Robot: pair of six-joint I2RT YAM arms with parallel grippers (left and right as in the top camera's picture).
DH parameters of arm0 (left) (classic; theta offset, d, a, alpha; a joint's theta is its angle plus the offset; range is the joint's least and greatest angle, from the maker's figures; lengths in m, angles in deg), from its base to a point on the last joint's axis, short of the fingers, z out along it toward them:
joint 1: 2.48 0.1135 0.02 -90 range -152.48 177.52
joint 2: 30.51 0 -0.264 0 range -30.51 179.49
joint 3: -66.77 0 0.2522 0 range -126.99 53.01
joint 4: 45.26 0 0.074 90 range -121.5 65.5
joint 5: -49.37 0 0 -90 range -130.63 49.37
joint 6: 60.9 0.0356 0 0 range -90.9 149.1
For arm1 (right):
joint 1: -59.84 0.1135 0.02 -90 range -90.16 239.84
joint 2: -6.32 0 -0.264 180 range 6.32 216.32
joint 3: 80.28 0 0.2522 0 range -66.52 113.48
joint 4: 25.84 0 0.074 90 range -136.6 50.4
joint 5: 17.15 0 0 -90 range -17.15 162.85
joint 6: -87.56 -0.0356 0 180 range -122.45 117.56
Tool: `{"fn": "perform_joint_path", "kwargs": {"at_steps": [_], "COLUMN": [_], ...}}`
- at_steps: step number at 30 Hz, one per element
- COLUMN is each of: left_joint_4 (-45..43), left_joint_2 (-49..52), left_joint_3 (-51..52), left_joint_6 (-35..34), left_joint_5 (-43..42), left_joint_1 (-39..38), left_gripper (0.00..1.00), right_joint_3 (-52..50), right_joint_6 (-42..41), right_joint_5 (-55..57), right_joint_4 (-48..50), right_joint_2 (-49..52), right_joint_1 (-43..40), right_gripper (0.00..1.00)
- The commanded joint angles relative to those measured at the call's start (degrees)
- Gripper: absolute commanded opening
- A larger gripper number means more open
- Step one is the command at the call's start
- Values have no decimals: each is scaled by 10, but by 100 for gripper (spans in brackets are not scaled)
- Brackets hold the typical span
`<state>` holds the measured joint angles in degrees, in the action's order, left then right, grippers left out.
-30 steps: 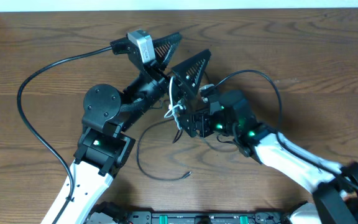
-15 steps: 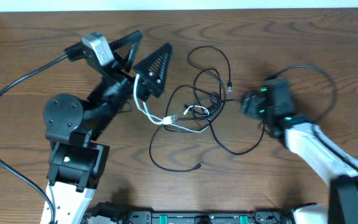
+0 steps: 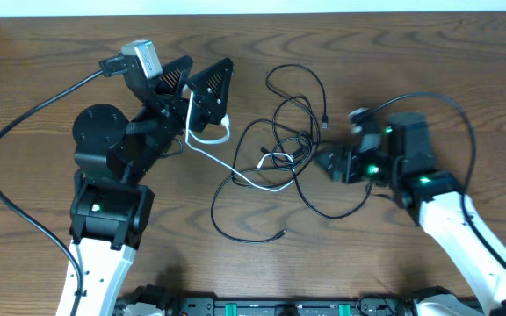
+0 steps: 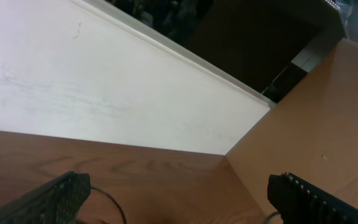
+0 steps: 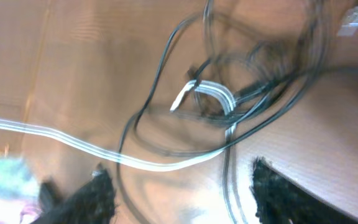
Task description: Untangle cables
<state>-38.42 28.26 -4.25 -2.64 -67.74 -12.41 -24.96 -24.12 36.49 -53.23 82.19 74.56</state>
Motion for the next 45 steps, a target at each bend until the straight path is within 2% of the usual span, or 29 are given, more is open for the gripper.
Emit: {"fn": "perform_joint_path", "kwargs": {"at_steps": [1, 4, 6, 11, 14, 21, 23, 26, 29, 33, 37, 41, 45], "left_joint_4": [-2, -2, -2, -2, -2, -2, -2, -2, -2, -2, 3, 37, 82], "left_joint_2": [-2, -2, -2, -2, -2, -3, -3, -3, -3, -3, -3, -2, 1], "left_joint_3": [-12, -12, -12, -12, -12, -12, -12, -12, -12, -12, -12, -12, -12], "left_joint_6": [-5, -5, -5, -5, -5, -5, -5, -5, -5, -5, -4, 10, 13], "left_joint_5": [-8, -8, -8, -8, -8, -8, -8, -8, -8, -8, -7, -7, -7], "left_joint_1": [3, 3, 3, 3, 3, 3, 3, 3, 3, 3, 3, 3, 3], "left_gripper": [98, 98, 98, 98, 98, 98, 98, 98, 98, 98, 98, 98, 98], "right_joint_3": [3, 3, 3, 3, 3, 3, 3, 3, 3, 3, 3, 4, 4], "right_joint_6": [-183, -284, -339, -461, -487, -558, -571, -567, -550, -479, -405, -345, -325], "right_joint_5": [-58, -55, -37, 9, 8, -18, -28, -33, -33, -48, -30, 12, 29], "right_joint_4": [-7, 0, 1, 6, 35, 174, 175, 171, 171, 190, 179, 141, 82], "right_joint_2": [31, 56, 77, 139, 182, 252, 261, 265, 264, 256, 197, 50, -56], "right_joint_1": [30, 53, 68, 96, 112, 123, 124, 124, 124, 124, 122, 107, 84], "right_gripper": [71, 63, 65, 59, 59, 49, 38, 27, 1, 1, 1, 2, 2]}}
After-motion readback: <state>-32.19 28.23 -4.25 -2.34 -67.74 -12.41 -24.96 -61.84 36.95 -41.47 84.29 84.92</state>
